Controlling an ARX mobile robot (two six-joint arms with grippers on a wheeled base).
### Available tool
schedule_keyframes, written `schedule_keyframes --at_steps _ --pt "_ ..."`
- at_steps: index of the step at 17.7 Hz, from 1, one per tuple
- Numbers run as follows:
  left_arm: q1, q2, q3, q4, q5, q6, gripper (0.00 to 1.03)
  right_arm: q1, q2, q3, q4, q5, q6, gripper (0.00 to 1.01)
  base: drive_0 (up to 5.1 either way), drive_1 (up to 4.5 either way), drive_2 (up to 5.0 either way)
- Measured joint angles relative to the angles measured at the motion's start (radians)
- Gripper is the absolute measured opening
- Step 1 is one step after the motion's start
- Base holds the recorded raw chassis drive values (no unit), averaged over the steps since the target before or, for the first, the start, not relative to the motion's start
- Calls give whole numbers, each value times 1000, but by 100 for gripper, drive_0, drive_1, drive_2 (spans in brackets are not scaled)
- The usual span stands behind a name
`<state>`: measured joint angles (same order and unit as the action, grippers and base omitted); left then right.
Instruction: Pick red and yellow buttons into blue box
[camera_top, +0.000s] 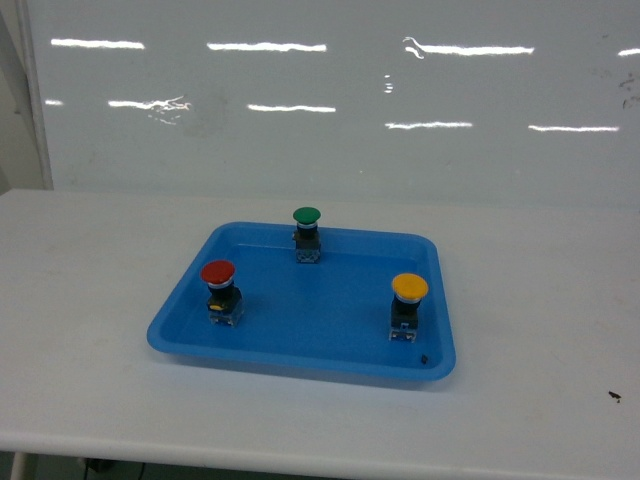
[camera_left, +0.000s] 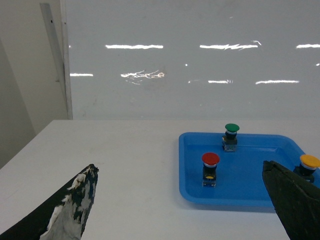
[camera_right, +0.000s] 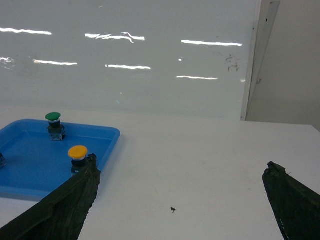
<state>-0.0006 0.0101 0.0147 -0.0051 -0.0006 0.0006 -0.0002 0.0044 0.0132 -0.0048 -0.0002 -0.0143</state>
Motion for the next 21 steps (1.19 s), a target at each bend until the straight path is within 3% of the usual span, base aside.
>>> schedule_keyframes --at_steps 21 --pt "0 0 0 0 0 0 98 0 0 0 0 0 0 98 0 0 0"
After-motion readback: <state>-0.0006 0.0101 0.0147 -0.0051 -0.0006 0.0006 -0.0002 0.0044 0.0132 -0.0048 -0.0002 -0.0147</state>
